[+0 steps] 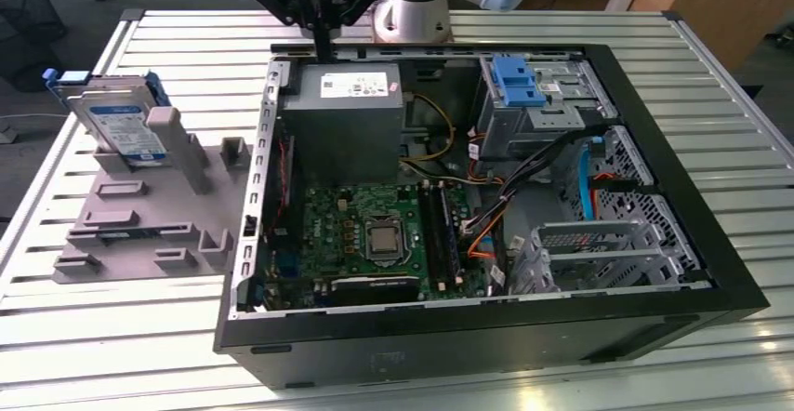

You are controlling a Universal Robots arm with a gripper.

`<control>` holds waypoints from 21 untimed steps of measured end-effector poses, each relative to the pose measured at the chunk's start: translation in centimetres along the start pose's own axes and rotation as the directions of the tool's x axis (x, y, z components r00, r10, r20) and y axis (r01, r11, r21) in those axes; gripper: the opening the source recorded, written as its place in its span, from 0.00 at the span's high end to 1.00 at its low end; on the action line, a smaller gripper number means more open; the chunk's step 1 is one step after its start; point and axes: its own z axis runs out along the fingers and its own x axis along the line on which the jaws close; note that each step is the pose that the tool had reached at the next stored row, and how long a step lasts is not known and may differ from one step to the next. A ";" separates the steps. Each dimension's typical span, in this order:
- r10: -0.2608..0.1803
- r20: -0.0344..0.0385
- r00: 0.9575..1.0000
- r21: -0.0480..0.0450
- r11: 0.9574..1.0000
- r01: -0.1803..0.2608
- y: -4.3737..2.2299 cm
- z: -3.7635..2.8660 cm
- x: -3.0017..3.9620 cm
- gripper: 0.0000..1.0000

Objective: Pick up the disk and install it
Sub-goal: 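Reach for the disk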

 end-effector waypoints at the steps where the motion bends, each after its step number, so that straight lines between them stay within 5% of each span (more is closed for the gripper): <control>1: 0.000 0.000 1.000 0.000 1.000 0.000 0.00 0.00 0.12 0.89; 21: 0.000 0.000 1.000 0.000 1.000 0.000 0.73 -0.01 1.76 0.89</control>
